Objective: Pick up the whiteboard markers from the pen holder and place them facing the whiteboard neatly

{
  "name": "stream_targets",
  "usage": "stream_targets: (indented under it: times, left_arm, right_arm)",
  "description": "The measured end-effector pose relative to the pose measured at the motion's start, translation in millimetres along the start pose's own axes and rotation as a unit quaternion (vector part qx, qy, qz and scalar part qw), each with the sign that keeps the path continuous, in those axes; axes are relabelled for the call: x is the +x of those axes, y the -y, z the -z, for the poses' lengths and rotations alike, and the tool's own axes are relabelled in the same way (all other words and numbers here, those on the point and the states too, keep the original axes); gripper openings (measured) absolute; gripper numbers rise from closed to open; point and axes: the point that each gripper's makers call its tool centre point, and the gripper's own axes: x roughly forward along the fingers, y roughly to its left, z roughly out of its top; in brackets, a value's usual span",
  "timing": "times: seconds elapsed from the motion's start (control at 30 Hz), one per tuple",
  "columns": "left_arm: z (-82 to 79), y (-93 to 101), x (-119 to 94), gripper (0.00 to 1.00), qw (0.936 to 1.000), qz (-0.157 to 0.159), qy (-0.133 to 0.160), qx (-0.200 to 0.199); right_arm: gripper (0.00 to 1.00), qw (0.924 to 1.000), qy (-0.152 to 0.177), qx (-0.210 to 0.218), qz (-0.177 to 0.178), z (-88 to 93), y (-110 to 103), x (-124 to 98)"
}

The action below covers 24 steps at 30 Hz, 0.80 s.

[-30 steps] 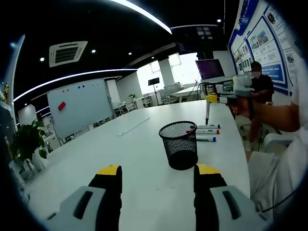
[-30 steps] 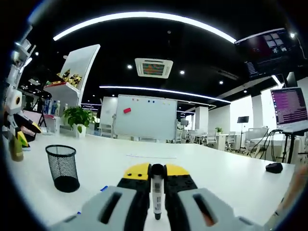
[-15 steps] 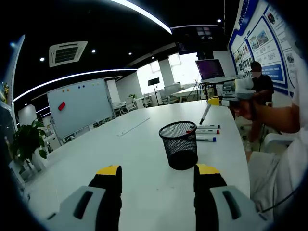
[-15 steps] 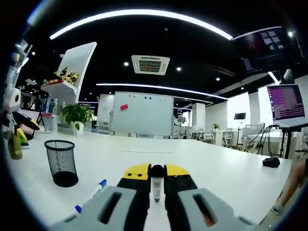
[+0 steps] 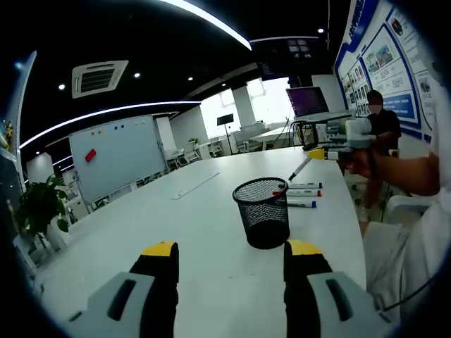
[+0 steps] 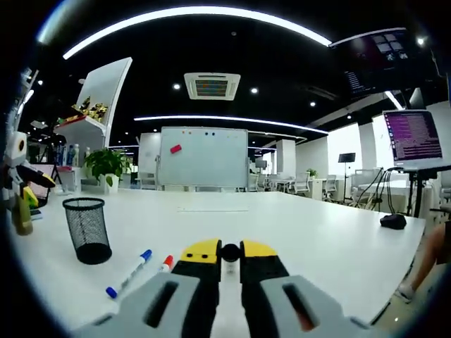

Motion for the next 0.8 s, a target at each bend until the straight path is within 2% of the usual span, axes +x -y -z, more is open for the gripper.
stream_targets:
  times: [0.13, 0.23, 0.33, 0.8]
  left_arm:
    - [-0.1, 0.2, 0, 0.61, 1.0000, 0.000, 0.000, 0.000]
    - [-0.1, 0.0, 0, 0.61, 1.0000, 0.000, 0.000, 0.000]
    - [-0.2, 0.1, 0, 0.61, 1.0000, 0.000, 0.000, 0.000]
    - [-0.6, 1.0, -1, 0.61, 1.0000, -0.001, 0.000, 0.000]
  right_arm:
    - [0.10, 0.9999, -0.011, 0.002, -0.002, 6.8, 0, -2]
    - [0.10, 0.9993, -0.037, 0.001, -0.003, 19.1, 1, -3]
    - [0.10, 0.9989, -0.047, 0.002, -0.007, 26.4, 1, -4]
    - [0.10, 0.9959, -0.088, -0.004, -0.022, 45.7, -6, -7]
